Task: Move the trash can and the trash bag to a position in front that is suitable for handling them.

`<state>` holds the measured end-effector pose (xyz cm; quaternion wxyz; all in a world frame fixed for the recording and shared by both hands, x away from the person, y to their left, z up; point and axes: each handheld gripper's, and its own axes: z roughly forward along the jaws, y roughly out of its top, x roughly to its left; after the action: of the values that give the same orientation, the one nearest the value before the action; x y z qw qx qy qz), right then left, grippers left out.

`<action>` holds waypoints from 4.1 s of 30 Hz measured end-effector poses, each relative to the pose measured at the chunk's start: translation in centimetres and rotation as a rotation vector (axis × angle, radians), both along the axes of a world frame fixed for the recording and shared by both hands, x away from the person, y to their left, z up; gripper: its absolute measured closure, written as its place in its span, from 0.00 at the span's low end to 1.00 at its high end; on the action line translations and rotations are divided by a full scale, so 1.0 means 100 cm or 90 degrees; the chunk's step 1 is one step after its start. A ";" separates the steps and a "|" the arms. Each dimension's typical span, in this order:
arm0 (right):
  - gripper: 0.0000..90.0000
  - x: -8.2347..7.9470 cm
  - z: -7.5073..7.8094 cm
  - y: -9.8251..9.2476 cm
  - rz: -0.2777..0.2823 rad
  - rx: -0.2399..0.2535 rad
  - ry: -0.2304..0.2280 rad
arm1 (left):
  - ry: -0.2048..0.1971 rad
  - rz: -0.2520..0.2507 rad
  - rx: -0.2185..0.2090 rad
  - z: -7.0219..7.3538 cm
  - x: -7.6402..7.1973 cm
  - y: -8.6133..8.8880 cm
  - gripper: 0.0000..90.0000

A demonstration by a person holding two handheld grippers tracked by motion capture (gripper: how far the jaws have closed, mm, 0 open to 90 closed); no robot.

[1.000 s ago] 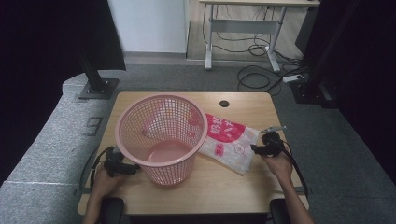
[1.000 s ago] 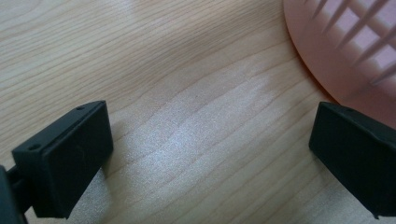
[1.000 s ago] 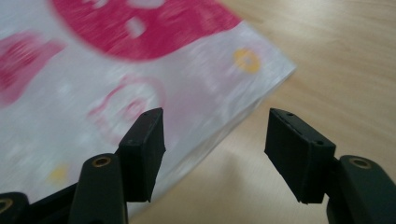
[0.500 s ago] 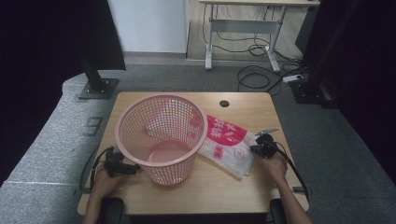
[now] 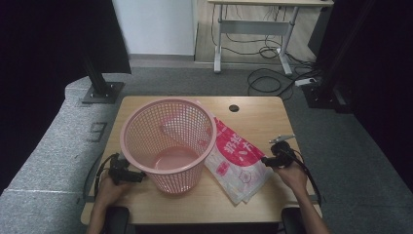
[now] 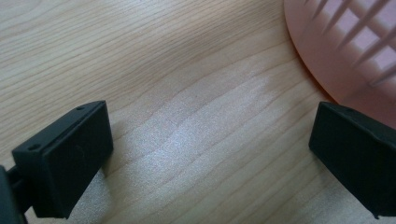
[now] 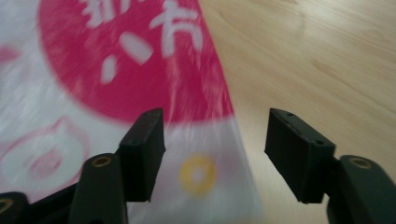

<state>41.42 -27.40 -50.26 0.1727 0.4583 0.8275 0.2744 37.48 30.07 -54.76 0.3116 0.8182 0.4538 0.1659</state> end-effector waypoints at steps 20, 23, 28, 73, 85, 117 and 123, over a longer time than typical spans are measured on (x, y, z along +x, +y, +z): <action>0.69 -0.106 -0.018 0.043 0.183 -0.025 0.055 | 0.000 0.004 0.000 0.000 0.000 -0.001 0.00; 0.52 -0.089 0.001 0.038 0.128 -0.031 -0.009 | 0.000 0.004 0.000 0.000 0.000 -0.001 0.00; 0.51 -0.021 0.000 0.036 0.061 0.036 -0.006 | 0.001 0.004 0.000 0.000 0.000 -0.001 0.00; 0.97 0.085 -0.028 -0.012 -0.106 0.000 0.027 | 0.000 0.004 -0.001 0.000 0.000 -0.001 0.00; 0.96 -0.002 -0.025 -0.084 -0.158 0.015 0.012 | 0.000 0.000 0.000 0.000 0.000 -0.001 0.00; 0.00 -0.051 0.016 -0.035 -0.020 0.059 -0.135 | -0.085 -0.116 -0.016 0.051 -0.033 -0.029 0.00; 0.00 -0.044 0.020 -0.012 0.019 0.051 -0.132 | -0.094 -0.148 0.006 0.054 -0.007 -0.061 0.00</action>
<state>37.06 -28.59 -48.26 0.2349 0.4213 0.8005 0.3558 36.74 23.92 -49.38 0.3576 0.8523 0.3307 0.1906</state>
